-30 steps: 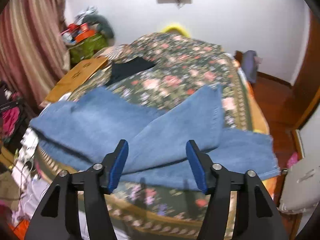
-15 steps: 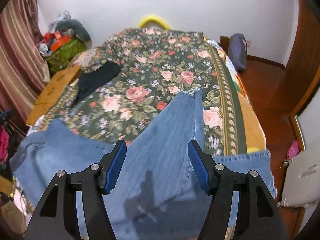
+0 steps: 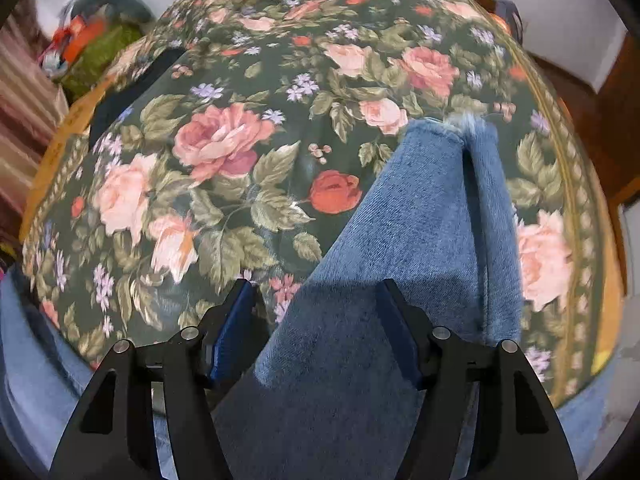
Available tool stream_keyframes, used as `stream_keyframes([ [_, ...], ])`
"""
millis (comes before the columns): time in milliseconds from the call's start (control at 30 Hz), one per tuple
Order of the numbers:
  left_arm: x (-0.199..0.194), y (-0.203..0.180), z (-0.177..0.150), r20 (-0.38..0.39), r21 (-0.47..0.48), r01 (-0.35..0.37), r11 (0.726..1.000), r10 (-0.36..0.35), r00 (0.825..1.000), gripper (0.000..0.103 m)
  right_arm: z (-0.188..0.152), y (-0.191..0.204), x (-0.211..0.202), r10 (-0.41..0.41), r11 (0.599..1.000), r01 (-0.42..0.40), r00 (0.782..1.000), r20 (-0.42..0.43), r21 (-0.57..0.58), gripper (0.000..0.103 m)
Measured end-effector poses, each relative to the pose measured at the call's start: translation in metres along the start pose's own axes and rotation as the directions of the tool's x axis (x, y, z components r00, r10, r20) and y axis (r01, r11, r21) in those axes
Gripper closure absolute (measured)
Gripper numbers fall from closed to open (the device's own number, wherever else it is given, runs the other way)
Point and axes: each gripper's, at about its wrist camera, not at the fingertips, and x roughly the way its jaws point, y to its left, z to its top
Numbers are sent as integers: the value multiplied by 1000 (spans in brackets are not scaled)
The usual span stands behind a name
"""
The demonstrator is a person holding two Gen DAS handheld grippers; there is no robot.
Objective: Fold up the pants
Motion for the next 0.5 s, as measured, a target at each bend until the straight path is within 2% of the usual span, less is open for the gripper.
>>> stream_keyframes([
  [33, 3, -1, -2, -10, 0, 7, 1000, -7, 1000, 17, -2, -1, -2, 1, 1000, -1, 1000, 3, -4, 47],
  [67, 5, -2, -3, -18, 0, 13, 1000, -13, 1000, 17, -4, -1, -5, -19, 1000, 19, 1000, 6, -18, 66],
  [100, 7, -3, -5, -26, 1, 17, 1000, -17, 1000, 17, -6, -3, -7, -34, 999, 34, 999, 8, -24, 71],
  [200, 8, -8, -10, -40, 7, 0, 1000, 1, 999, 17, -12, -14, -17, 30, 999, -30, 1000, -6, -19, 89],
  [267, 4, -10, -14, -43, 10, 1, 1000, -1, 999, 17, -14, -21, -27, 32, 999, -32, 999, 7, -12, 92],
  [500, -17, -27, -40, -58, 73, -41, 997, 45, 997, 17, -26, -51, -109, 15, 1000, -18, 984, 179, 13, 94],
])
